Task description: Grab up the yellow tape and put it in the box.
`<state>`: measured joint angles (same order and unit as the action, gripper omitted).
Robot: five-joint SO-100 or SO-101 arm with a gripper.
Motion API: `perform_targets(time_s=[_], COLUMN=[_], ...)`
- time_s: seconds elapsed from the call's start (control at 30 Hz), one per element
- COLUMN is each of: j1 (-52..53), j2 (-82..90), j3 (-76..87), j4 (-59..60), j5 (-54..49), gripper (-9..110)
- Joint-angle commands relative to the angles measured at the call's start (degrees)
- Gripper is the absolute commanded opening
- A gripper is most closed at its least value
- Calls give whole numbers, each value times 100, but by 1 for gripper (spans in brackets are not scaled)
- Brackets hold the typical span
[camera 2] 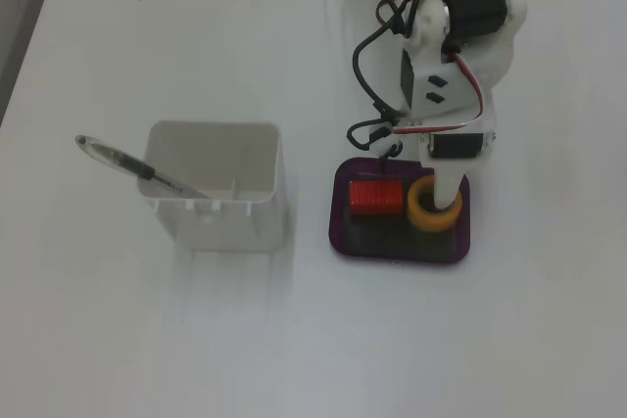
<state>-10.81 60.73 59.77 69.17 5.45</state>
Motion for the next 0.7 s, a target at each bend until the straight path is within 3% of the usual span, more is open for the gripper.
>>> perform_targets(time_s=[0.0,0.37,0.67], j1=[-9,-79,255], j2=[466,2540,4799], j3=[-563,-2531,-1090], j4=[343,2443,2751], j5=[-26,-220,-475], gripper=[17,17,17])
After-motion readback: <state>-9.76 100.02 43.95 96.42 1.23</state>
